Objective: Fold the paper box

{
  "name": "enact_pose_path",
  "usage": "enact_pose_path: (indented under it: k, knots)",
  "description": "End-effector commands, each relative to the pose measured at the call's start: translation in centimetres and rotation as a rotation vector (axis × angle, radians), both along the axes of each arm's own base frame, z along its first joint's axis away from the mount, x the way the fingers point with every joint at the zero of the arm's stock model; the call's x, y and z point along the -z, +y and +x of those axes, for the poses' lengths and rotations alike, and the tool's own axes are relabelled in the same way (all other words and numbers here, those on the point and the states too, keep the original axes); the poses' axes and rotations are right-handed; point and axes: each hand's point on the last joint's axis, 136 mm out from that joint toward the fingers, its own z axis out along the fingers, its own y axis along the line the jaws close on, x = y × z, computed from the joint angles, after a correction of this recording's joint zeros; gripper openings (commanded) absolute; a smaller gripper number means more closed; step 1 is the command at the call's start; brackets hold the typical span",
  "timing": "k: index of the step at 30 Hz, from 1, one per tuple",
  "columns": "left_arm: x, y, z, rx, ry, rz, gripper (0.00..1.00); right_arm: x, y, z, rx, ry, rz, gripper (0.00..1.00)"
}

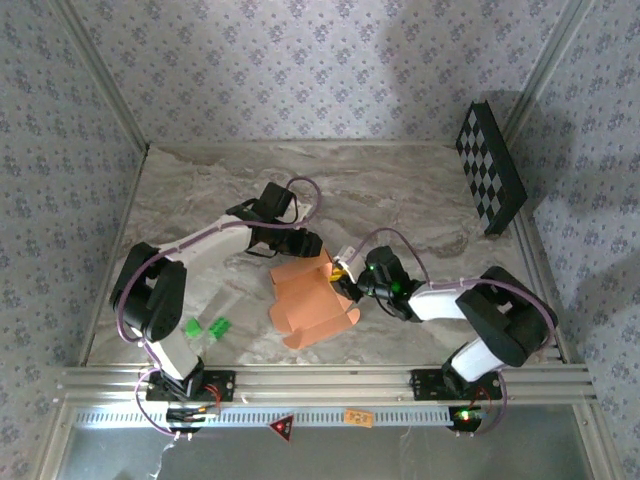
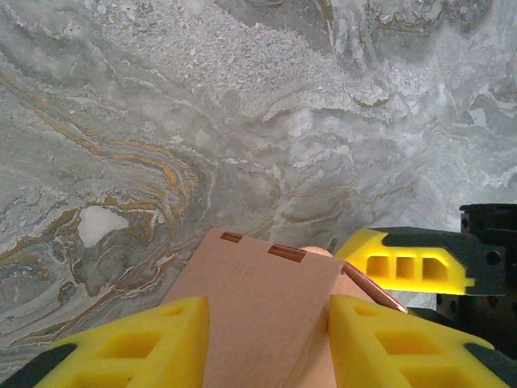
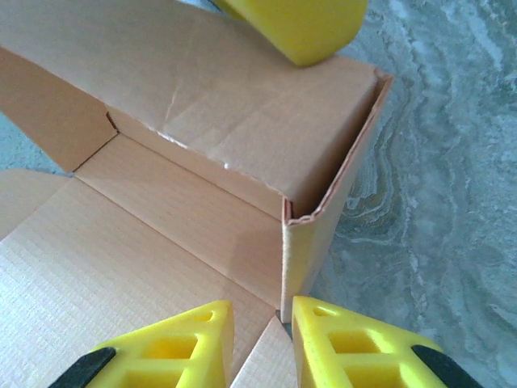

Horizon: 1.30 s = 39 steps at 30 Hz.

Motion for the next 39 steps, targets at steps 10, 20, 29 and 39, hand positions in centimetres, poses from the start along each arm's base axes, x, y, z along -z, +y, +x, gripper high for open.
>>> enact_pose_path:
  k: [10, 20, 29, 39]
  knots:
    - [2.2, 0.8, -1.3, -0.001, 0.058, 0.073, 0.43, -1.1, -1.8, 0.3, -0.067, -0.033, 0.038, 0.23]
    - [2.2, 0.6, -1.4, 0.001, 0.058, 0.072, 0.43, -0.4, -0.7, 0.2, -0.198, -0.007, 0.052, 0.22]
    - [2.2, 0.5, -1.5, 0.005, 0.062, 0.073, 0.43, 0.8, -0.3, 1.3, -0.214, -0.008, 0.044, 0.20]
    - [2.2, 0.2, -1.6, 0.011, 0.066, 0.062, 0.43, 0.5, 0.5, 1.6, -0.245, -0.021, 0.069, 0.17]
